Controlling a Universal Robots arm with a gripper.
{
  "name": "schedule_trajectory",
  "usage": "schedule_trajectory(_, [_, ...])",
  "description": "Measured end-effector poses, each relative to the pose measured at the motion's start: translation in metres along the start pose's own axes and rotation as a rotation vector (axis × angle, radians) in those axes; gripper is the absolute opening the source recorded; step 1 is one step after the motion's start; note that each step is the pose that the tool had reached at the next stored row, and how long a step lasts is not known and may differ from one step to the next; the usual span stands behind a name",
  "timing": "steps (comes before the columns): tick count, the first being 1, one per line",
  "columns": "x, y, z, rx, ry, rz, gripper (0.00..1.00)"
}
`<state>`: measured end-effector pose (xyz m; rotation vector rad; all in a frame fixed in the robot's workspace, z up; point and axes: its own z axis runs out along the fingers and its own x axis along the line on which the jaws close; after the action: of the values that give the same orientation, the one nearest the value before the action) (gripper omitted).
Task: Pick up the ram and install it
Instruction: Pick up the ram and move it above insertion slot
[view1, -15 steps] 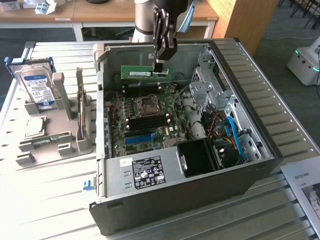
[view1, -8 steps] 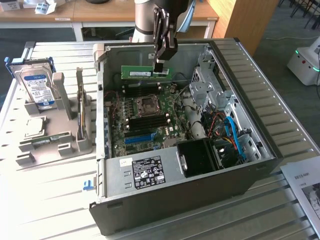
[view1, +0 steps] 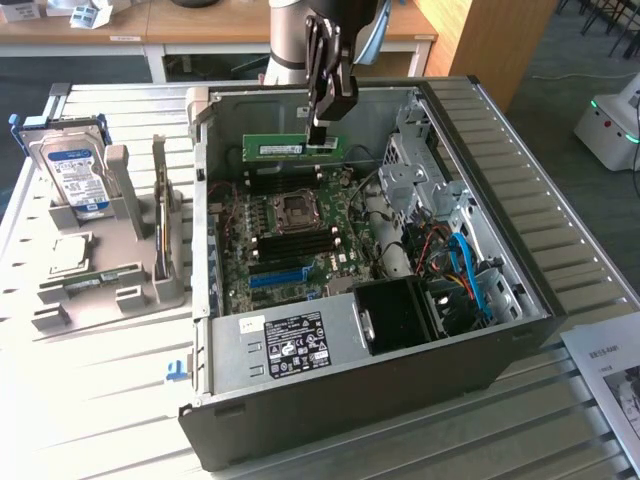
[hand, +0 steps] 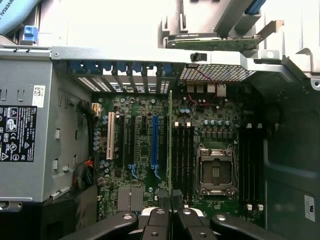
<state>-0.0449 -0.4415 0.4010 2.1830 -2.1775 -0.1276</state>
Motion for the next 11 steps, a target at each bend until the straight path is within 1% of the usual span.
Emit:
schedule_trajectory(6, [-0.0016, -0.0001, 0.001, 0.0, -0.0001, 0.0, 0.12])
schedule_trajectory(11, [-0.0056, -0.0002, 0.0022, 0.0, -0.0001, 0.0, 0.12])
